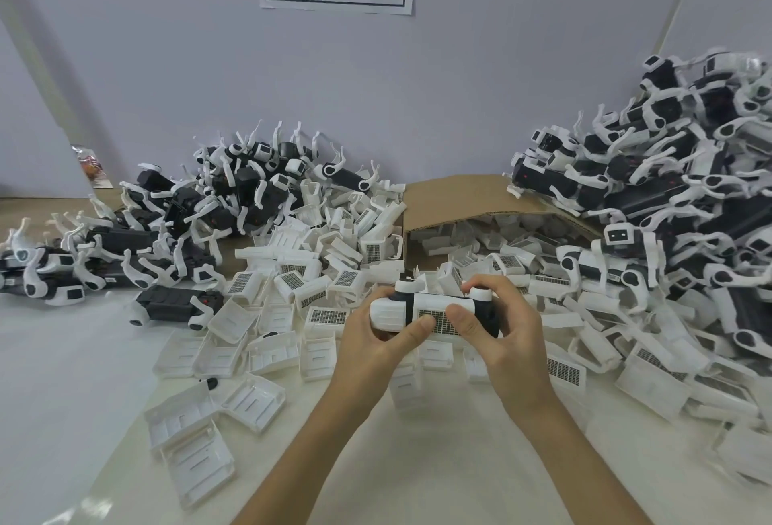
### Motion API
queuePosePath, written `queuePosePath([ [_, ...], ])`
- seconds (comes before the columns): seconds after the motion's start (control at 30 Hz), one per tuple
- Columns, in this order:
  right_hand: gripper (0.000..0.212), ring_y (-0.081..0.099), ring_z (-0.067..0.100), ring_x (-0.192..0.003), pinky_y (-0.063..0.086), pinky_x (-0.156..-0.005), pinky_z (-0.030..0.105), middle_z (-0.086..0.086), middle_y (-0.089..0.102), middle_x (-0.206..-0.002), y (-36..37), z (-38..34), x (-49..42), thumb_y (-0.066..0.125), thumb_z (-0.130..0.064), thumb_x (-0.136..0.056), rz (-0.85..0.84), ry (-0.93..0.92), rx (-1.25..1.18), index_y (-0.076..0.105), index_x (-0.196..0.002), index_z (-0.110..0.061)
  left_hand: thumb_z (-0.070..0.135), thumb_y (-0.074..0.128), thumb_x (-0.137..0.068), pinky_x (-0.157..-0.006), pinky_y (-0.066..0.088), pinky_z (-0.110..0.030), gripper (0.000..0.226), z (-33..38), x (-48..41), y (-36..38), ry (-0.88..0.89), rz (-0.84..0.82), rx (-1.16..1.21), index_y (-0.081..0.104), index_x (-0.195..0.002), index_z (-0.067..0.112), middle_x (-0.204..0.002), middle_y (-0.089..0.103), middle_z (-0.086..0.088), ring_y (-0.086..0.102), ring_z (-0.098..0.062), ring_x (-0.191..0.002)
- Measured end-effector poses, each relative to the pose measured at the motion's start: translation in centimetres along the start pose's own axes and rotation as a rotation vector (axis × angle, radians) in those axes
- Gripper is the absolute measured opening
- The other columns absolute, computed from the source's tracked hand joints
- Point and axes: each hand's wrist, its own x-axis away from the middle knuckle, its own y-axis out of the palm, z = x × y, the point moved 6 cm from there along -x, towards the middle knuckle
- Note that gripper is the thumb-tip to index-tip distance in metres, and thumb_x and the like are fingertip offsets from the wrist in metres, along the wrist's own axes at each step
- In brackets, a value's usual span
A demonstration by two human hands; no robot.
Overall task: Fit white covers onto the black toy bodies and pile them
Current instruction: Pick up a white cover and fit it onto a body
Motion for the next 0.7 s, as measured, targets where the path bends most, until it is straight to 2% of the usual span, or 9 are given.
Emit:
queuePosePath([
  [0.1, 0.025, 0.054, 0.008, -0.069, 0.044, -0.062, 0.017, -0.011, 0.059, -0.077, 0.1, 0.0, 0.1, 0.075, -0.035, -0.078, 0.011, 0.023, -0.023, 0.065, -0.097, -0.021, 0.029, 0.079, -0.074, -0.085, 0.058, -0.043, 0.040, -0.2, 0.0, -0.1, -0.004, 0.008, 0.012, 0.068, -0.110, 0.015, -0.097, 0.075, -0.013, 0.070, -0.034, -0.096],
  [0.2, 0.026, 0.053, 0.009, -0.067, 0.044, -0.061, 0.018, -0.007, 0.058, -0.074, 0.1, 0.0, 0.1, 0.076, -0.035, -0.077, 0.034, 0.037, -0.047, 0.066, -0.097, -0.020, 0.035, 0.079, -0.075, -0.085, 0.058, -0.044, 0.038, -0.1, -0.1, 0.0, 0.005, 0.016, -0.034, 0.069, -0.108, 0.019, -0.097, 0.075, -0.007, 0.071, -0.028, -0.095],
  [0.27, 0.029, 0.055, 0.009, -0.065, 0.046, -0.059, 0.018, -0.008, 0.057, -0.069, 0.0, 0.1, 0.1, 0.079, -0.034, -0.075, 0.047, 0.072, -0.101, 0.066, -0.098, -0.019, 0.039, 0.079, -0.075, -0.083, 0.057, -0.033, 0.038, 0.1, 0.1, 0.0, 0.051, 0.078, -0.087, 0.066, -0.108, 0.025, -0.099, 0.074, 0.003, 0.069, -0.016, -0.093],
  [0.33, 0.038, 0.059, 0.007, -0.065, 0.049, -0.060, 0.018, -0.010, 0.059, -0.066, -0.2, 0.3, 0.0, 0.087, -0.035, -0.073, 0.080, 0.111, -0.145, 0.065, -0.099, -0.018, 0.042, 0.079, -0.075, -0.084, 0.050, -0.019, 0.043, 0.5, 0.4, -0.3, 0.144, 0.222, -0.188, 0.059, -0.111, 0.031, -0.104, 0.068, 0.013, 0.064, -0.008, -0.099],
  [0.4, 0.042, 0.062, 0.004, -0.067, 0.052, -0.062, 0.018, -0.010, 0.064, -0.069, -0.6, 0.4, 0.0, 0.083, -0.038, -0.070, 0.132, 0.156, -0.209, 0.064, -0.101, -0.017, 0.042, 0.079, -0.075, -0.081, 0.048, -0.017, 0.040, 0.8, 0.8, -0.7, 0.204, 0.328, -0.228, 0.057, -0.106, 0.030, -0.102, 0.064, 0.014, 0.061, -0.008, -0.098],
  [0.43, 0.043, 0.064, 0.004, -0.069, 0.052, -0.062, 0.017, -0.010, 0.067, -0.072, -0.8, 0.5, -0.1, 0.080, -0.039, -0.069, 0.151, 0.178, -0.242, 0.063, -0.101, -0.016, 0.042, 0.078, -0.076, -0.077, 0.048, -0.019, 0.033, 0.7, 0.8, -0.7, 0.199, 0.315, -0.219, 0.059, -0.099, 0.027, -0.096, 0.064, 0.013, 0.062, -0.009, -0.092],
  [0.5, 0.042, 0.068, 0.010, -0.078, 0.054, -0.066, 0.019, -0.003, 0.073, -0.083, -0.9, 0.6, -0.2, 0.079, -0.039, -0.069, 0.149, 0.214, -0.315, 0.062, -0.099, -0.016, 0.046, 0.073, -0.079, -0.072, 0.049, -0.022, 0.025, 0.2, 0.5, 0.1, 0.129, 0.187, -0.209, 0.067, -0.092, 0.025, -0.091, 0.068, 0.011, 0.064, -0.008, -0.083],
  [0.6, 0.036, 0.070, 0.023, -0.089, 0.055, -0.071, 0.023, 0.009, 0.074, -0.095, -0.3, 0.6, -0.2, 0.080, -0.034, -0.069, 0.044, 0.253, -0.392, 0.062, -0.097, -0.018, 0.066, 0.060, -0.079, -0.077, 0.051, -0.021, 0.047, -0.7, 0.6, 1.9, 0.028, -0.014, -0.234, 0.065, -0.115, 0.038, -0.110, 0.068, 0.018, 0.064, -0.002, -0.097],
  [0.7, 0.027, 0.070, 0.030, -0.093, 0.056, -0.075, 0.028, 0.015, 0.073, -0.098, 1.2, 0.7, 0.2, 0.082, -0.024, -0.078, -0.076, 0.267, -0.383, 0.065, -0.099, -0.019, 0.060, 0.059, -0.086, -0.082, 0.052, -0.019, 0.045, -0.8, 0.8, 2.3, 0.035, -0.016, -0.156, 0.060, -0.123, 0.034, -0.115, 0.069, 0.019, 0.064, -0.003, -0.105],
])
